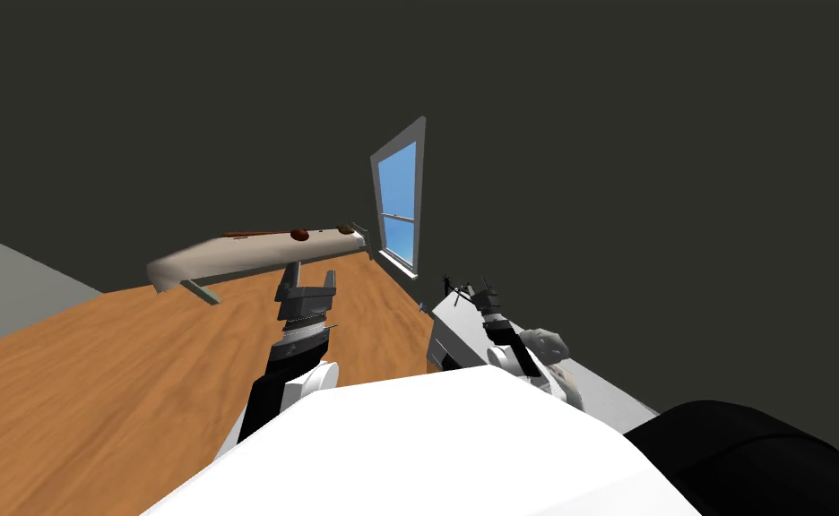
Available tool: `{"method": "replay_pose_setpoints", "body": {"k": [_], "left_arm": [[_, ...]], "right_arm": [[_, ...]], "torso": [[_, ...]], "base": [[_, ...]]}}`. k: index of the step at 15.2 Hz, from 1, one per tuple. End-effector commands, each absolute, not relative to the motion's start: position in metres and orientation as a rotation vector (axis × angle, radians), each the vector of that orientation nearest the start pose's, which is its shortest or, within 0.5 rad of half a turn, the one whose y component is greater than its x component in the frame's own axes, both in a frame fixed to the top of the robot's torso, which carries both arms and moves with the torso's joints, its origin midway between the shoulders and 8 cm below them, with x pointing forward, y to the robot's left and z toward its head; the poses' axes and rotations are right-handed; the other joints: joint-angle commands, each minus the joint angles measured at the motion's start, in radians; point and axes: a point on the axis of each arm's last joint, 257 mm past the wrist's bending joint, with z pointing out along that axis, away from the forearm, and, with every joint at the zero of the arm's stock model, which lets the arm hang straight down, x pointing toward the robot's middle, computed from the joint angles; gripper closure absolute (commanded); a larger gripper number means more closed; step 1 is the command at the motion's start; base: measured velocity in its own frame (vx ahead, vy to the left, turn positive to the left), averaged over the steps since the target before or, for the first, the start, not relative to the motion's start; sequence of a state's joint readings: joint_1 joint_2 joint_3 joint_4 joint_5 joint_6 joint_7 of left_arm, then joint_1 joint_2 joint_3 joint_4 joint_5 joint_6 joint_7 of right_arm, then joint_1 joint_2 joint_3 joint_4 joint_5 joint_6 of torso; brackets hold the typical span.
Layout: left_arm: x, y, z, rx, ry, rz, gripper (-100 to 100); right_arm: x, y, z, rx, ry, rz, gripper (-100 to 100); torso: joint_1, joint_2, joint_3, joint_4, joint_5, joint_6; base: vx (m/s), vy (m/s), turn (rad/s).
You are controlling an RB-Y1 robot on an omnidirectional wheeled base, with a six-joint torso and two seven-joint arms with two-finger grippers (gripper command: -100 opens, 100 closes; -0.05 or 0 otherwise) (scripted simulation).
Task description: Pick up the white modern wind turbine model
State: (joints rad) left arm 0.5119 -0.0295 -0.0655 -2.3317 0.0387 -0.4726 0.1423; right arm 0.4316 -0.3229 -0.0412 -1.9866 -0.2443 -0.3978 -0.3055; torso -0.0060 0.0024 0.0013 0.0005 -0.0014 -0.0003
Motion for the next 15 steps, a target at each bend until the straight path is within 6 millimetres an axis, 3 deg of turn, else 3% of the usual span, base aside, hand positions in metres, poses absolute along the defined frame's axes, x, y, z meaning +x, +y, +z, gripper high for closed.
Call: {"method": "replay_pose_setpoints", "body": {"k": [1, 5, 15], "left_arm": [[0.339, 0.266, 0.039, -0.751, 0.511, -1.523, 0], [0.339, 0.266, 0.039, -0.751, 0.511, -1.523, 0], [0.339, 0.266, 0.038, -0.751, 0.511, -1.523, 0]], "right_arm": [[0.411, -0.343, -0.112, 1.088, 0.816, 1.558, -100], [0.415, -0.352, -0.122, 1.143, 0.791, 1.591, -100], [0.431, -0.402, -0.17, 1.395, 0.63, 1.692, -100]], "torso": [[0.0, 0.0, 0.0, 0.0, 0.0, 0.0], [-0.001, 0.001, 0.0, 0.0, 0.0, 0.0], [0.0, 0.0, 0.0, 0.0, 0.0, 0.001]], "base": [[-0.064, -0.08, 0.209], [-0.057, -0.074, 0.148], [-0.054, -0.062, 0.174]]}}
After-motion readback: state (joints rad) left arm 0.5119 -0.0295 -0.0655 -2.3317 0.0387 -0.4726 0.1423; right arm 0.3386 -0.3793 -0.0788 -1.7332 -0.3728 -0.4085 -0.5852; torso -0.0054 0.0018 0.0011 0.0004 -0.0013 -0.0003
